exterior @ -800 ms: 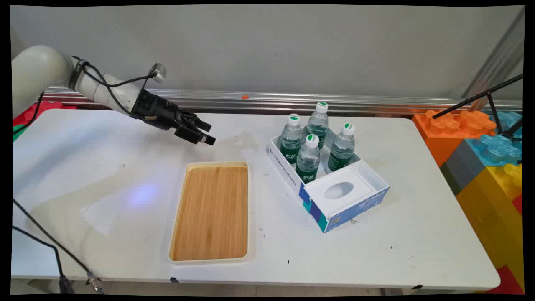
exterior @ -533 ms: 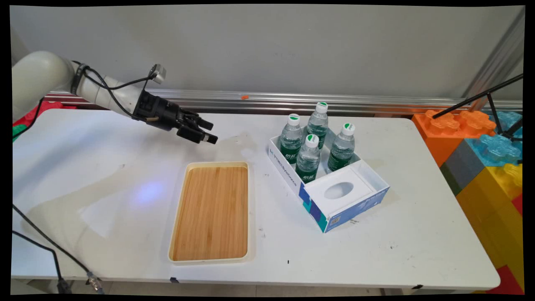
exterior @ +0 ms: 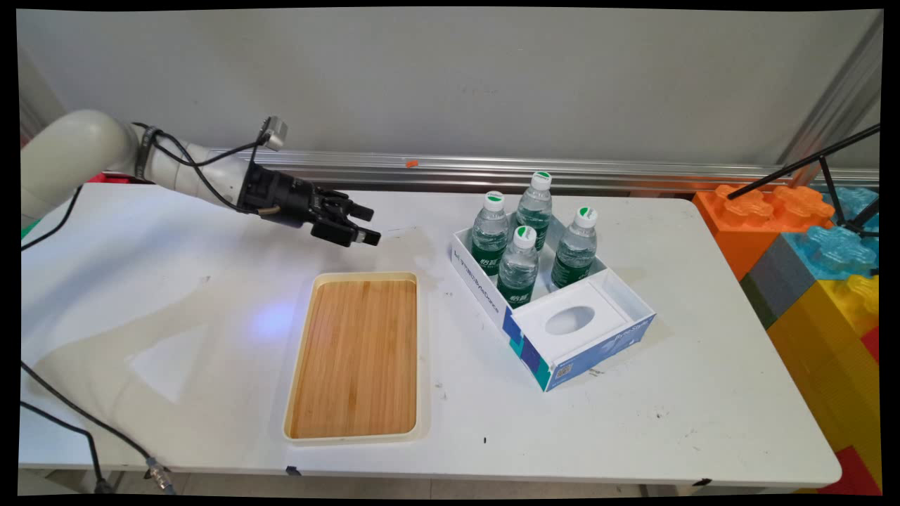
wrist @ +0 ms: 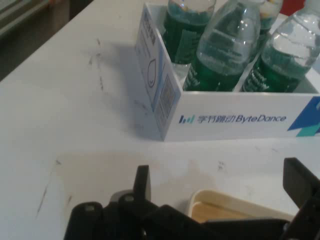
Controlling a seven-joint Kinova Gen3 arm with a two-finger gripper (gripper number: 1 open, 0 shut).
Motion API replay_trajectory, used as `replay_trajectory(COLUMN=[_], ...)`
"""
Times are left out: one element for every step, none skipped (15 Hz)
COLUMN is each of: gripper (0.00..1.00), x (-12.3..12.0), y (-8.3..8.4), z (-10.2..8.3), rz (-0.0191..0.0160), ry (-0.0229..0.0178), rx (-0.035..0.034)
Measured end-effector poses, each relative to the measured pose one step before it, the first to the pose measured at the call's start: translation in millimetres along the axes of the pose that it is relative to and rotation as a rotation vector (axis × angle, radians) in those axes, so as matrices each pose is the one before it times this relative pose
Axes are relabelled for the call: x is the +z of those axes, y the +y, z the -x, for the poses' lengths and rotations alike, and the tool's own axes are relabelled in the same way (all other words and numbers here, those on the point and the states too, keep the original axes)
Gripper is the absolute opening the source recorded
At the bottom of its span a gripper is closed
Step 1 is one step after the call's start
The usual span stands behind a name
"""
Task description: Pick up the green bottle from the white box
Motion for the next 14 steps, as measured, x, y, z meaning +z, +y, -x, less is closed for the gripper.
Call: replay_trajectory(gripper=[1.0, 1.0, 1.0, 1.0, 1.0, 1.0, 1.0, 1.0, 1.0, 1.0, 1.0, 1.0, 1.0, 1.0], x=[3.44, 2.25, 3.8, 4.88, 5.23, 4.72, 5.82, 5.71, 4.96, 5.56, 5.66, 5.02, 4.88, 6.52], y=[1.07, 0.58, 0.89, 0.87, 0.84, 0.71, 0.74, 0.77, 0.66, 0.71, 0.61, 0.49, 0.43, 0.44], z=[0.84, 0.47, 0.29, -0.04, -0.2, -0.29, -0.42, -0.16, 0.16, 0.31, 0.35, 0.42, 0.5, 0.9], rz=[0.00217, 0.001, 0.00114, 0.00136, 0.0012, 0.0006, 0.00124, 0.00094, 0.00053, 0.00035, 0.00026, 0.00046, 0.00032, 0.00039], ry=[0.00833, 0.00537, 0.00905, 0.01055, 0.01055, 0.00921, 0.00976, 0.00918, 0.00706, 0.00761, 0.00713, 0.00529, 0.00488, 0.00528], rx=[0.00428, 0.00279, 0.00386, 0.00474, 0.00382, 0.00306, 0.00386, 0.00318, 0.00259, 0.00292, 0.00301, 0.00276, 0.0024, 0.00267])
